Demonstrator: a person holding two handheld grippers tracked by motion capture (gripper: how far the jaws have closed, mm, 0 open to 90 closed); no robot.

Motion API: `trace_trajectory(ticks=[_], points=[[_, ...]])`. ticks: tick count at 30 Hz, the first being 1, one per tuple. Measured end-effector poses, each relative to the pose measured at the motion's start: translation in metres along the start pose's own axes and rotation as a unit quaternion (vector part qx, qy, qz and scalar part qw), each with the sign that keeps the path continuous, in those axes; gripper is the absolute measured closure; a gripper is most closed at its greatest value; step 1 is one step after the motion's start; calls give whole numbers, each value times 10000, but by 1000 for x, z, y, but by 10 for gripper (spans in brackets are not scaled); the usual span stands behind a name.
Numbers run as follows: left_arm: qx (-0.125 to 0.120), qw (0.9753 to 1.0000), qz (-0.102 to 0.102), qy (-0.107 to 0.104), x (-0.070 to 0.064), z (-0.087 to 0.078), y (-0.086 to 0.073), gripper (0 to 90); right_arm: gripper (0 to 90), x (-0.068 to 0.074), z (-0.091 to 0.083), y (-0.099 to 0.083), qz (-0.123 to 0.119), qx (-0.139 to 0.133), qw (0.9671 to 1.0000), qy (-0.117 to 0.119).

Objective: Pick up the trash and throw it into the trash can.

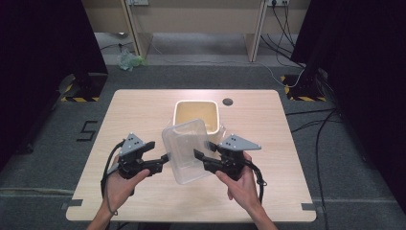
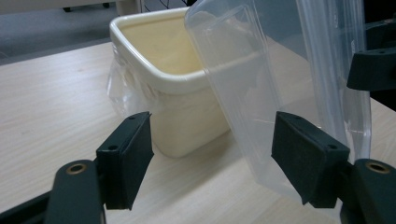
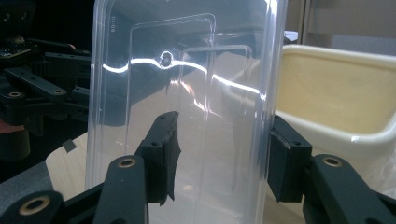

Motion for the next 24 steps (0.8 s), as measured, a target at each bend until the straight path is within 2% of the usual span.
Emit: trace_trajectory(ticks=[3,13,17,24], points=[[-30,10000,8,19,7,-1,13,285,509,0,5,15,-78,-58,9999,-37],[12,9999,-139,-45,23,2,32,285,509,-6,17,37,-10,-40,10000,11],[31,9999,-105,23,28,4,43,286,509,-9,22,48,-93,-35,9999,-48],[57,9999,-137,35,32,9,56,287,508,-16,25,63,-87,-11,9999,-77]])
Point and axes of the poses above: each handheld gripper's, and its own axes: z roughly forward along the jaws, y roughly out of its top, x roughly to its left, the point moved 3 cm from there along z, roughly forward along the jaws, and after that the axes turned 3 degrees about -x, right-handed, at the moved point
